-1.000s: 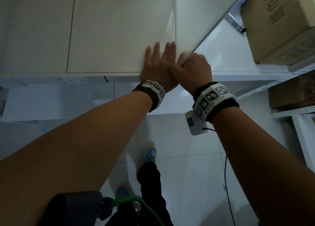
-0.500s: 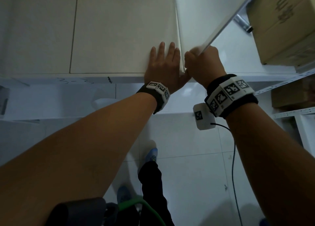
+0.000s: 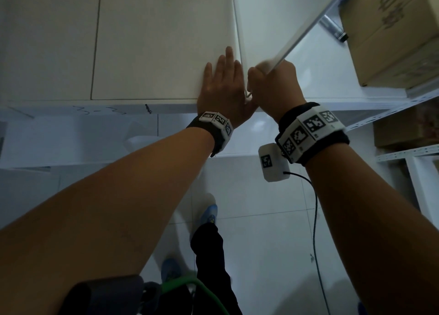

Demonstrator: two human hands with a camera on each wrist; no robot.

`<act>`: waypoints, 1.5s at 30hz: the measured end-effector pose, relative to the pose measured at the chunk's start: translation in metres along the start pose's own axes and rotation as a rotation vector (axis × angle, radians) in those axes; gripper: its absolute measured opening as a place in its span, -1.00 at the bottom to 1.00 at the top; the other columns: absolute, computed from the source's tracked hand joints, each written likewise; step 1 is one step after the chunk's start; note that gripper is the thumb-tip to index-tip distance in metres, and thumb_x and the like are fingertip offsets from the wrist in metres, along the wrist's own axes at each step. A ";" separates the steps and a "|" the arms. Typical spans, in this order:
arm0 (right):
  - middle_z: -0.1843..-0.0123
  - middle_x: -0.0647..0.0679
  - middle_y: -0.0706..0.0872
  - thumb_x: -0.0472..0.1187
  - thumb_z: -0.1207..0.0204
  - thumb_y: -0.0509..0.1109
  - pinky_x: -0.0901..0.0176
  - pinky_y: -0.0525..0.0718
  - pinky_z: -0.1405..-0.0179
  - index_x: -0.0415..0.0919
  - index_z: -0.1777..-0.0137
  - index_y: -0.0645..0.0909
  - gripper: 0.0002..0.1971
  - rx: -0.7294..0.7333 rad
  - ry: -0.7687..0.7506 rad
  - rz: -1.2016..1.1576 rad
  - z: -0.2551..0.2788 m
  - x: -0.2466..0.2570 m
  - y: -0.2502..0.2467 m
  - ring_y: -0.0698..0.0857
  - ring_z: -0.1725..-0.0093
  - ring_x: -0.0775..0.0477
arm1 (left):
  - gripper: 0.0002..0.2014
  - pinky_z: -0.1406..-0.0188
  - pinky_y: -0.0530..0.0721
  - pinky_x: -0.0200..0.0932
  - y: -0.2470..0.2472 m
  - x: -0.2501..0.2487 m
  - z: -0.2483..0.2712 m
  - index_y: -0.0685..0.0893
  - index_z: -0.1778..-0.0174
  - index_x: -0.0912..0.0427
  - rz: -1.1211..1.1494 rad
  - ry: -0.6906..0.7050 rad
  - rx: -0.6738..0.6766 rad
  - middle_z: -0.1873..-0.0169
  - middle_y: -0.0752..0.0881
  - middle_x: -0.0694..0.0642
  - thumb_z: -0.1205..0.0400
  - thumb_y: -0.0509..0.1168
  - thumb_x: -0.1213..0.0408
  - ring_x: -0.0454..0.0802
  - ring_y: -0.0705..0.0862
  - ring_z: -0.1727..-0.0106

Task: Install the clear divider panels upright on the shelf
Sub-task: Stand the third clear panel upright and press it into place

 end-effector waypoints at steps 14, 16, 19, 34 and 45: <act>0.61 -0.01 0.36 -0.23 -0.39 0.15 0.11 0.35 0.52 -0.15 0.59 0.23 -0.67 -0.031 -0.036 0.082 -0.002 -0.010 0.006 0.33 0.59 -0.03 | -0.11 -0.59 0.27 0.31 0.005 0.002 0.000 0.46 -0.53 0.36 0.002 0.000 0.003 -0.56 0.45 0.34 -0.59 -0.08 -0.37 0.29 0.39 -0.60; 0.62 -0.06 0.35 -0.29 -0.40 0.17 -0.01 0.44 0.50 -0.20 0.60 0.23 -0.66 -0.050 -0.060 0.050 0.000 -0.011 0.006 0.37 0.55 -0.16 | -0.12 -0.58 0.28 0.31 0.006 0.002 0.000 0.47 -0.53 0.36 0.003 0.010 0.000 -0.55 0.46 0.35 -0.60 -0.05 -0.36 0.30 0.39 -0.60; 0.58 0.00 0.35 -0.18 -0.41 0.10 0.09 0.31 0.52 -0.12 0.57 0.23 -0.68 -0.035 -0.055 0.138 0.000 -0.009 0.007 0.33 0.57 -0.06 | -0.11 -0.59 0.27 0.30 0.006 0.002 0.000 0.46 -0.53 0.36 0.007 0.016 0.021 -0.56 0.44 0.35 -0.60 -0.07 -0.38 0.30 0.38 -0.61; 0.60 0.00 0.29 -0.18 -0.47 0.06 0.17 0.27 0.46 -0.14 0.56 0.15 -0.64 -0.199 -0.009 0.211 0.007 -0.020 0.014 0.29 0.56 -0.08 | -0.21 -0.54 0.35 0.32 0.005 0.000 0.001 0.41 -0.58 0.36 0.058 0.031 -0.054 -0.52 0.51 0.32 -0.63 0.02 -0.23 0.33 0.46 -0.55; 0.58 0.03 0.24 -0.02 -0.35 -0.22 0.18 0.03 0.56 -0.14 0.56 0.12 -0.67 -0.129 -0.034 0.377 -0.001 -0.016 0.028 0.18 0.58 0.08 | -0.22 -0.58 0.27 0.33 0.007 0.000 0.000 0.33 -0.62 0.34 0.065 0.050 0.016 -0.57 0.46 0.27 -0.64 -0.16 -0.17 0.35 0.38 -0.60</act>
Point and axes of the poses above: each hand's wrist, its own z-axis away from the middle knuckle, its own y-axis out of the palm, x = y × z, the point moved 5 cm from there along -z, towards the middle knuckle
